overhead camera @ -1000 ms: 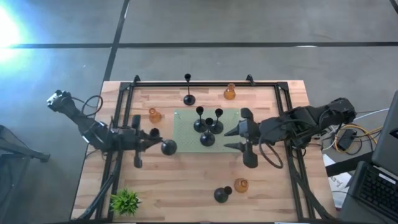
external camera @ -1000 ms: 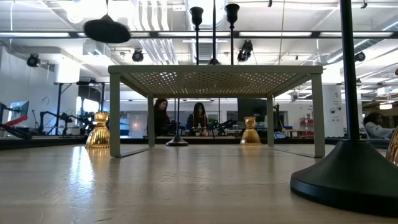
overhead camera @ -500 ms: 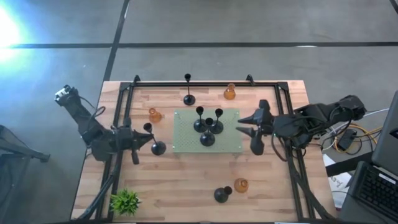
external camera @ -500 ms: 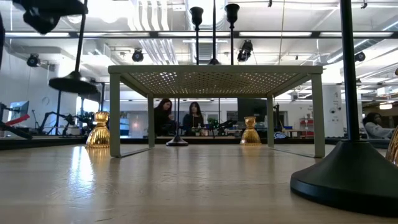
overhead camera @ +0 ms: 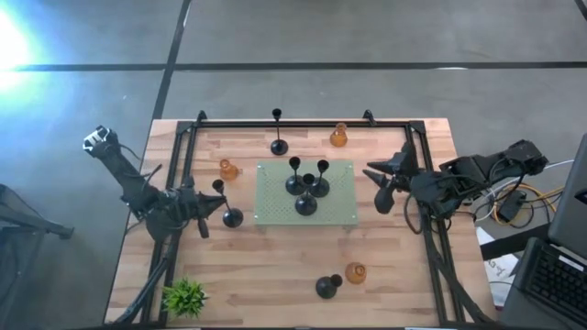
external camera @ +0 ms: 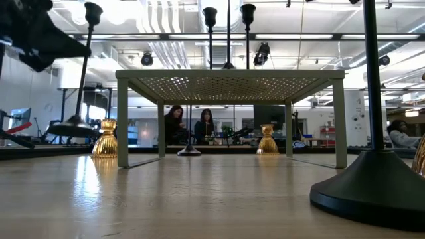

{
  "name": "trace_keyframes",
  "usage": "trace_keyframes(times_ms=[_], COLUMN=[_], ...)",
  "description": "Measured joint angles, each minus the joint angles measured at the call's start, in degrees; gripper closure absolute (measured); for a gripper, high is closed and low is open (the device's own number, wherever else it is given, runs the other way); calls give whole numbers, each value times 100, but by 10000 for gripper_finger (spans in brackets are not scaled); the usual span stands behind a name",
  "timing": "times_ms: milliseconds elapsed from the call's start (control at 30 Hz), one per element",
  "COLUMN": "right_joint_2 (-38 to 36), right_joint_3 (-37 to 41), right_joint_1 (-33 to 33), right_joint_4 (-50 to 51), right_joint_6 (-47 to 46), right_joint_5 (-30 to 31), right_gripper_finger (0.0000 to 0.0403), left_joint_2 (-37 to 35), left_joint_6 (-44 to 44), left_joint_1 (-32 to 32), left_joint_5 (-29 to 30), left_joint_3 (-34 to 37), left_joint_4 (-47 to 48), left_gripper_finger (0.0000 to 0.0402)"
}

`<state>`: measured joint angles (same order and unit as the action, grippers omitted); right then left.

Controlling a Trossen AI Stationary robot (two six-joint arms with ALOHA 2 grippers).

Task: Pick & Place candle stick holders
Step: Move the black candle holder to the left of the table

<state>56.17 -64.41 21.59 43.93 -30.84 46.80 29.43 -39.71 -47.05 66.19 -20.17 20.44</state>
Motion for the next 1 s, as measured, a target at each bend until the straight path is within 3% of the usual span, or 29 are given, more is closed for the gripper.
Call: trace_keyframes(times_ms=[333,533,733,1000], right_joint_2=[-271,-289,-291,-280], right_joint_3=[532,714,729,731], right_joint_1=[1,1,-1,-5], right_joint_4=[-98,-134,-134,-145], right_joint_6=[-381,-392,-520,-546], right_joint_5=[294,294,497,779], right_gripper_finger=[321,326,318,313], left_joint_2=[-183,-183,-183,-129], left_joint_6=[-312,-479,-488,-281], left_joint_1=[-88,-497,-1472,-3143], left_joint_5=[-3,-87,77,957], left_joint_3=[507,751,884,946], left_joint_4=[16,32,-299,-688], left_gripper_finger=[390,390,391,391])
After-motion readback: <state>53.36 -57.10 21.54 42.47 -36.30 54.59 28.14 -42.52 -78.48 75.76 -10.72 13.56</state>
